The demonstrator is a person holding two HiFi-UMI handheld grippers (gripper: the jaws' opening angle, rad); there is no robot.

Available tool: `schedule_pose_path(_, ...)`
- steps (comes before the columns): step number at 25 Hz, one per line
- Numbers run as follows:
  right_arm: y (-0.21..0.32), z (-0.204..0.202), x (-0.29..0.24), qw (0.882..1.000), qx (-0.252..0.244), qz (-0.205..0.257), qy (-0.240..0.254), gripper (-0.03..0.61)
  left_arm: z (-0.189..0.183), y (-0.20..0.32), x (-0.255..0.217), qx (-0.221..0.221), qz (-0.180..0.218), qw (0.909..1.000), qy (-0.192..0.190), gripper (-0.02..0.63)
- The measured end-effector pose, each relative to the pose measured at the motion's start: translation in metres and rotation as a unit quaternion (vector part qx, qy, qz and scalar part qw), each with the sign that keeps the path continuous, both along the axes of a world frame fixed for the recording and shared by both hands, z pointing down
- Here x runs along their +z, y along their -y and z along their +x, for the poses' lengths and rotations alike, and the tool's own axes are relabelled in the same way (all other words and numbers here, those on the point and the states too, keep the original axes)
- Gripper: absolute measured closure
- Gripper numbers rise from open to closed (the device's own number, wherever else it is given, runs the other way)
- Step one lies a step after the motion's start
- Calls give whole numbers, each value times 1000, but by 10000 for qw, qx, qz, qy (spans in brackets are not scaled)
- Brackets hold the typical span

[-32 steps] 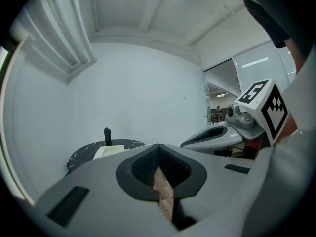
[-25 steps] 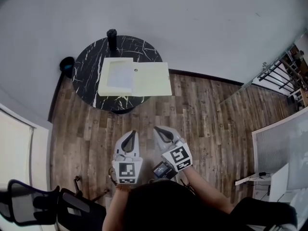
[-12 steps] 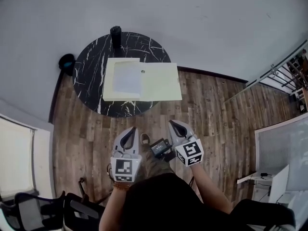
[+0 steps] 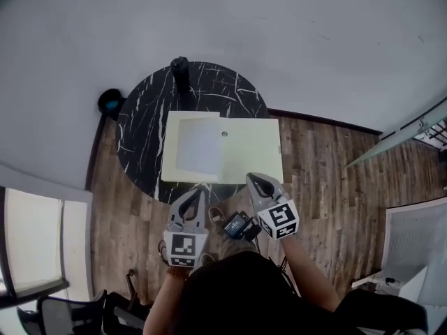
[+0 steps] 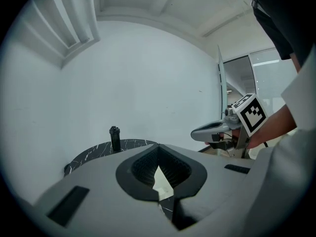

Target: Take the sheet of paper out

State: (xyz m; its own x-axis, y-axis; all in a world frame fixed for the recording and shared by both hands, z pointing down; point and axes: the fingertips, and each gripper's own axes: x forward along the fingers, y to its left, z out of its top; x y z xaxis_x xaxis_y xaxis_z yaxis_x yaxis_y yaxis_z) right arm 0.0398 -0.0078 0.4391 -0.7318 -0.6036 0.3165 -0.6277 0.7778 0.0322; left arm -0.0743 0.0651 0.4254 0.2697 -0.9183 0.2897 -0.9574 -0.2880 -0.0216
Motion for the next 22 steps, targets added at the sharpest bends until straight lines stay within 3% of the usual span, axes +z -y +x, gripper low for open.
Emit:
schedule_pose_path(7, 90, -13, 0, 9997, -151, -34, 165, 580, -7, 79, -6, -4, 109, 9999, 45, 615)
schedule_pose_path(10, 115, -14, 5, 9992, -333, -118, 173, 580, -4, 99, -7, -30, 192, 9997, -144, 615)
schedule_pose_path(16, 151, -33, 26, 9966, -757, -319, 111, 580, -15, 120, 8, -236, 50, 9993, -274, 615)
schedule_pose_path(22, 179, -66, 52, 9935, -1118, -212, -95, 580, -27, 133, 29, -261, -120, 9992, -267, 615)
